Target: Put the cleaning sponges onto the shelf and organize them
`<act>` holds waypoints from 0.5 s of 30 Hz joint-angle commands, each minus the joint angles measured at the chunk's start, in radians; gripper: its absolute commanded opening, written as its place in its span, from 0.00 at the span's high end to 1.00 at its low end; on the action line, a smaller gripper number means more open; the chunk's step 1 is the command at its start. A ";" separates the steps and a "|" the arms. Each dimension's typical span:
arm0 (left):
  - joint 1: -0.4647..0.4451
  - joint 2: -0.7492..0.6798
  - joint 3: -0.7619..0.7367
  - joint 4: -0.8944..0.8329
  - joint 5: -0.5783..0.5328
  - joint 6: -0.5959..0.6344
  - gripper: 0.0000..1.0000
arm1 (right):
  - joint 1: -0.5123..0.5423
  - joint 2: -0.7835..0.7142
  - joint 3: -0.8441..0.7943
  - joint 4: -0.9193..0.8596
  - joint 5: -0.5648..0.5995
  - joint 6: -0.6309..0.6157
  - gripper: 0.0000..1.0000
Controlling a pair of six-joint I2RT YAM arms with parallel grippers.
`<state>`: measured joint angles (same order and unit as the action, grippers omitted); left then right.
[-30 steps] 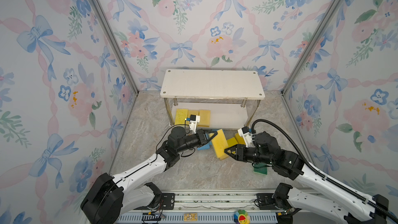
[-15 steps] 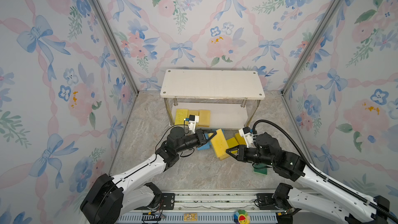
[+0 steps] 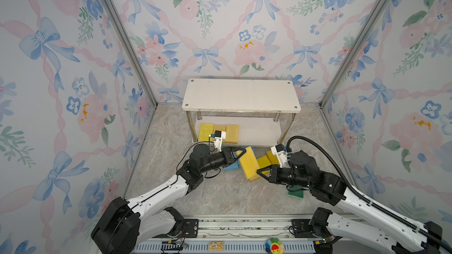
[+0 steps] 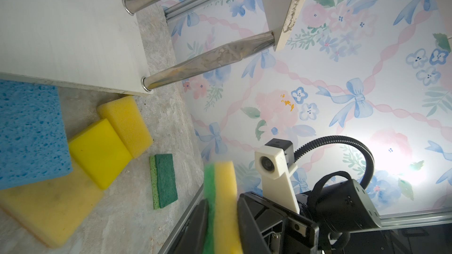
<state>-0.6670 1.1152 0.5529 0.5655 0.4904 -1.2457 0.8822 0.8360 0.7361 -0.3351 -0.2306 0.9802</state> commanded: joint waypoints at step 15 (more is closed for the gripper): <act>0.073 -0.151 -0.027 -0.259 -0.065 0.150 0.02 | -0.003 -0.018 -0.012 -0.022 0.142 0.058 0.97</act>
<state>-0.6216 1.0203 0.5316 0.4629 0.4808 -1.1919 0.8852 0.8284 0.7361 -0.3393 -0.1589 0.9981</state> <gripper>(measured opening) 0.979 0.047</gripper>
